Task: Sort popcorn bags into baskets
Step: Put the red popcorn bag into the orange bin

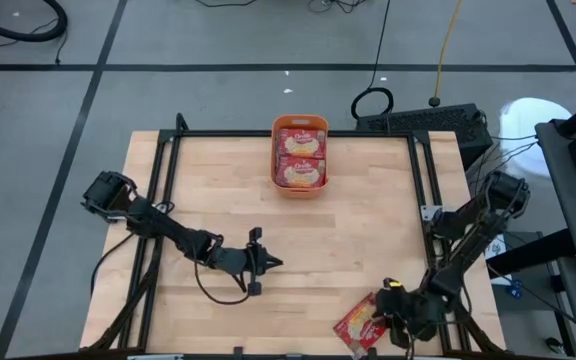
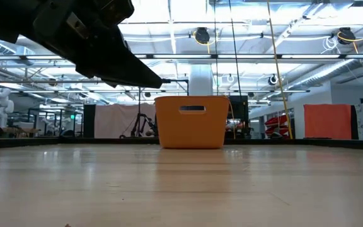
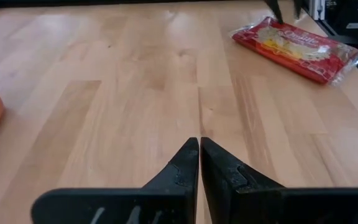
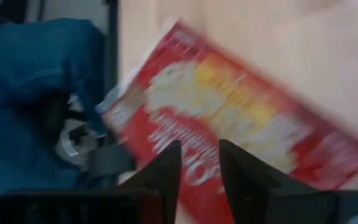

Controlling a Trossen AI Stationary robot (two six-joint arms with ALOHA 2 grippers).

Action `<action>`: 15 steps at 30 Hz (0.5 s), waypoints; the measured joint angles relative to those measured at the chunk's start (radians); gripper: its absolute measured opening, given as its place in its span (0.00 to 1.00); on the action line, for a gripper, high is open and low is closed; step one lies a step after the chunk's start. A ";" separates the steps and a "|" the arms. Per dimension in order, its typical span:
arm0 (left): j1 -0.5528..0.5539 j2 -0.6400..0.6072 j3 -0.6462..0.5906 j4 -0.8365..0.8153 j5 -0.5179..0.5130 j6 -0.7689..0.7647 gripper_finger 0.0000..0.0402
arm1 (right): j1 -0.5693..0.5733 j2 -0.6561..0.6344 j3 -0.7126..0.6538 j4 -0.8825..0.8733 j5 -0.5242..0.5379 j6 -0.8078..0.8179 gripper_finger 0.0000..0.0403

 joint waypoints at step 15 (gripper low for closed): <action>0.050 0.000 0.000 -0.001 -0.019 0.090 0.06 | 0.091 0.042 0.150 -0.207 -0.024 -0.046 0.34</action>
